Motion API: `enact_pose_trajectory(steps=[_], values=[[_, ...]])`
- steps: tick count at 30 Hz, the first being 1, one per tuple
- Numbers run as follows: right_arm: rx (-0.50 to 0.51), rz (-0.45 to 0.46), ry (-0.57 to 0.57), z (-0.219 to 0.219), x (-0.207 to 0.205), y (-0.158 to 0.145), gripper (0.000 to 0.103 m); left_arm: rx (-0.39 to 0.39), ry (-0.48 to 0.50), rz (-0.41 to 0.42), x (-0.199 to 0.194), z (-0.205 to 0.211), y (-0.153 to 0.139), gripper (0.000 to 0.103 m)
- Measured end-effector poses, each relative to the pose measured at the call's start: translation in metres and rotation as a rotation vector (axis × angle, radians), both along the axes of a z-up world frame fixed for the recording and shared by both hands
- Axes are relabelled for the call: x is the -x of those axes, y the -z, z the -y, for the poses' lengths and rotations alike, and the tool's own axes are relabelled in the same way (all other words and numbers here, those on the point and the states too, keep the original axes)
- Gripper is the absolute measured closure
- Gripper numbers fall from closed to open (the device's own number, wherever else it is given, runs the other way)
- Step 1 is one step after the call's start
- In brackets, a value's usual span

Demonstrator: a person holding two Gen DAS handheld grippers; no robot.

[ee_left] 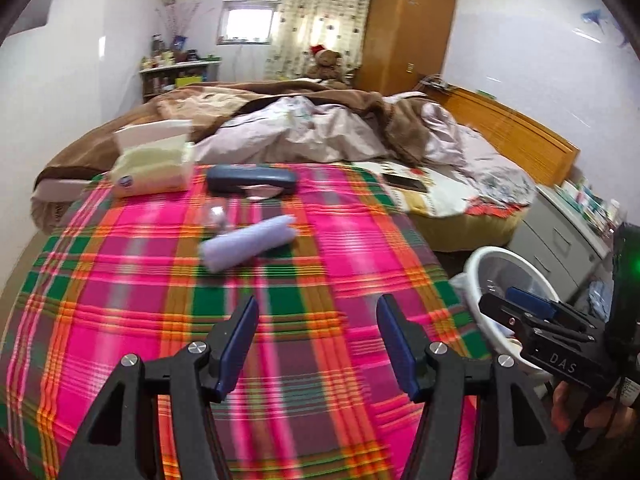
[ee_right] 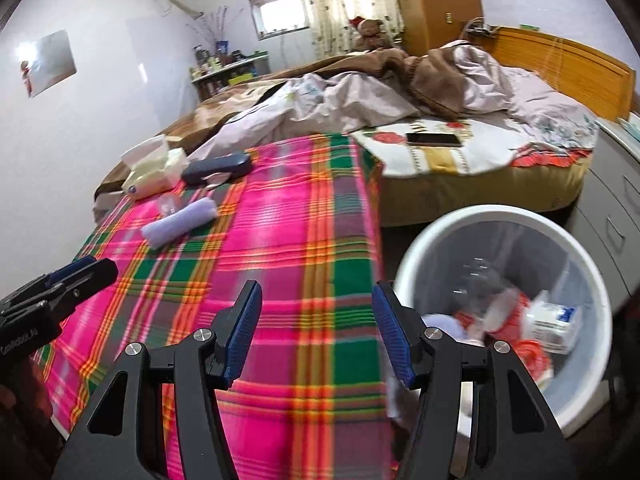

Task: Collect trash
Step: 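Move both tools back over the remaining trash on the plaid cloth, then grasp the white foam roll with the right tool while the left tool grasps the clear plastic cup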

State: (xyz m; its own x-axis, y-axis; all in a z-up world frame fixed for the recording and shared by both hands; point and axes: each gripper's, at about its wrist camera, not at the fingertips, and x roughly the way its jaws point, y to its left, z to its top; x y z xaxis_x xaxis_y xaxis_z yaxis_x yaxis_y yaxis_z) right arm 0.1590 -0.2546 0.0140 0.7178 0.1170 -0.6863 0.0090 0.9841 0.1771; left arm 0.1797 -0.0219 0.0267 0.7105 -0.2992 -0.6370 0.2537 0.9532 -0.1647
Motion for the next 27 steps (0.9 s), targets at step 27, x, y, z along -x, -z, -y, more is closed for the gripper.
enact_pose_trajectory(steps=[27], values=[[-0.201,-0.138,-0.106,-0.092,-0.117,0.028,0.044,-0.076,-0.061,-0.073,-0.085,-0.088,0.025,0.038]])
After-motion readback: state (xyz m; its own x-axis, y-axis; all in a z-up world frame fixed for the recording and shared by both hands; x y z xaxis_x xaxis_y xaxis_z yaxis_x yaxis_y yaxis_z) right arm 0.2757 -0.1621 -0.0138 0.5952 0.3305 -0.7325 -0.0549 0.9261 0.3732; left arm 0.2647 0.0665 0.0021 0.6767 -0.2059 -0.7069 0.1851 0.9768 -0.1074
